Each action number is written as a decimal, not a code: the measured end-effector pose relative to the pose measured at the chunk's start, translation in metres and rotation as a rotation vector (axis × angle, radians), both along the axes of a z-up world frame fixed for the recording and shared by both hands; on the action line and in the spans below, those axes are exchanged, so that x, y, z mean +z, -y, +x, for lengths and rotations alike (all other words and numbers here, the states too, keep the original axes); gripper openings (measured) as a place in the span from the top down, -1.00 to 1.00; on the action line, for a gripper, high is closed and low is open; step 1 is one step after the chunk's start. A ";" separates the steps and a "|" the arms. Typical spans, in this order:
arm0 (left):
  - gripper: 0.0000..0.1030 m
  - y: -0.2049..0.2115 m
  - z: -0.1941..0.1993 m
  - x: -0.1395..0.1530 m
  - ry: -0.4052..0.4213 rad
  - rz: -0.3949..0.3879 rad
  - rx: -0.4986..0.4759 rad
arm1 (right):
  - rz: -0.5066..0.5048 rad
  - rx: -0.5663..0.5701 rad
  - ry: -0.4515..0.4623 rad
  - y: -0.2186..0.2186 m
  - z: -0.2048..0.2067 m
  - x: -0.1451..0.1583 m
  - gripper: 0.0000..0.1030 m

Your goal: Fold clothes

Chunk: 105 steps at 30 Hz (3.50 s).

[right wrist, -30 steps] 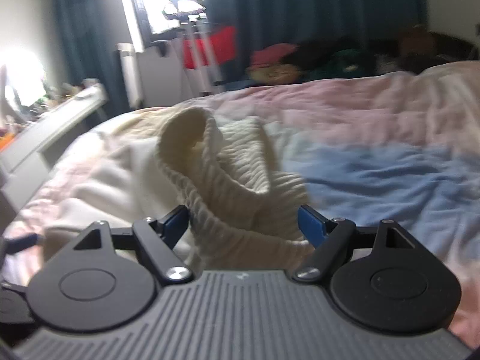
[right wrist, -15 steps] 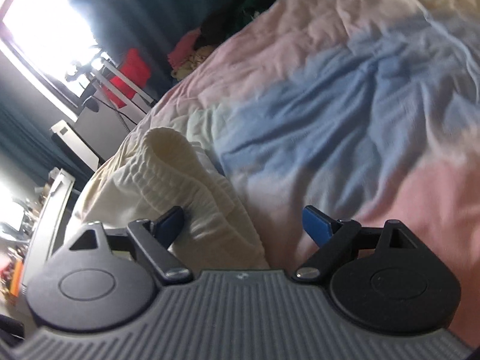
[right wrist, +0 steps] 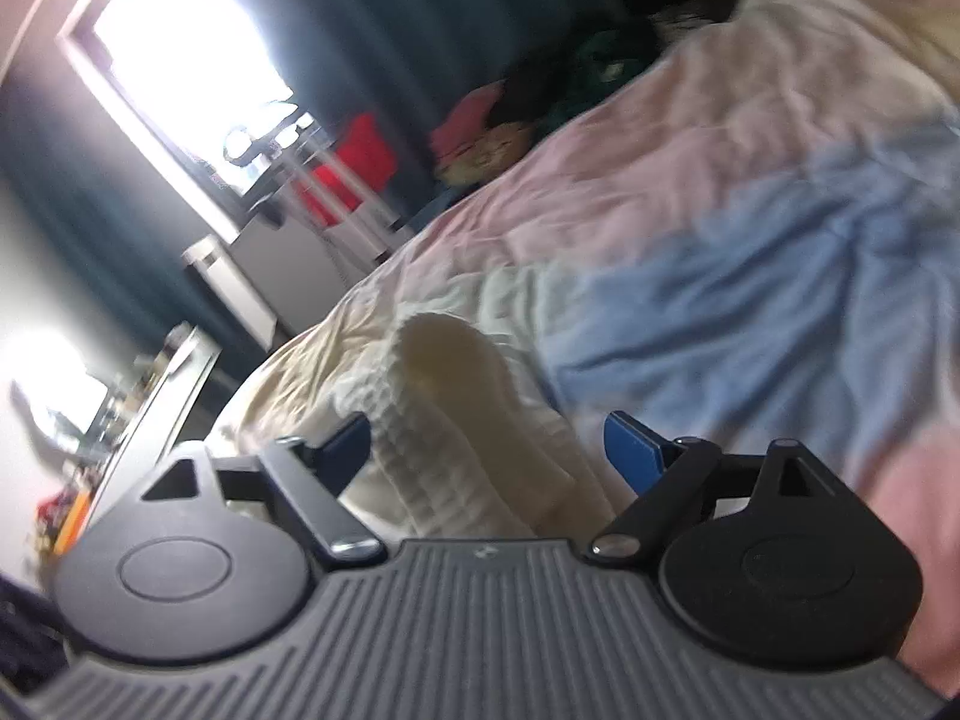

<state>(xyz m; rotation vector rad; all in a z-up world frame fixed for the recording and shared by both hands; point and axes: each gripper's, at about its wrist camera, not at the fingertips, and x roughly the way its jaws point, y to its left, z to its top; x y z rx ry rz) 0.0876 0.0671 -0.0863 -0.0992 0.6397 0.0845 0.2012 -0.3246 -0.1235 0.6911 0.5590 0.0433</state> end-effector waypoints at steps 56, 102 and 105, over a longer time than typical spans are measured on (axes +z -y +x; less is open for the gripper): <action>-0.96 -0.052 0.056 -0.033 -0.067 -0.706 -0.013 | 0.301 0.074 -0.053 -0.008 0.004 -0.073 -0.50; 0.49 0.357 0.310 0.077 -0.038 -0.553 -0.550 | 0.094 -0.418 0.191 0.314 0.046 0.061 0.55; 0.48 0.360 0.318 0.044 -0.052 -0.529 -0.584 | 0.109 -0.420 0.150 0.322 0.052 0.020 0.55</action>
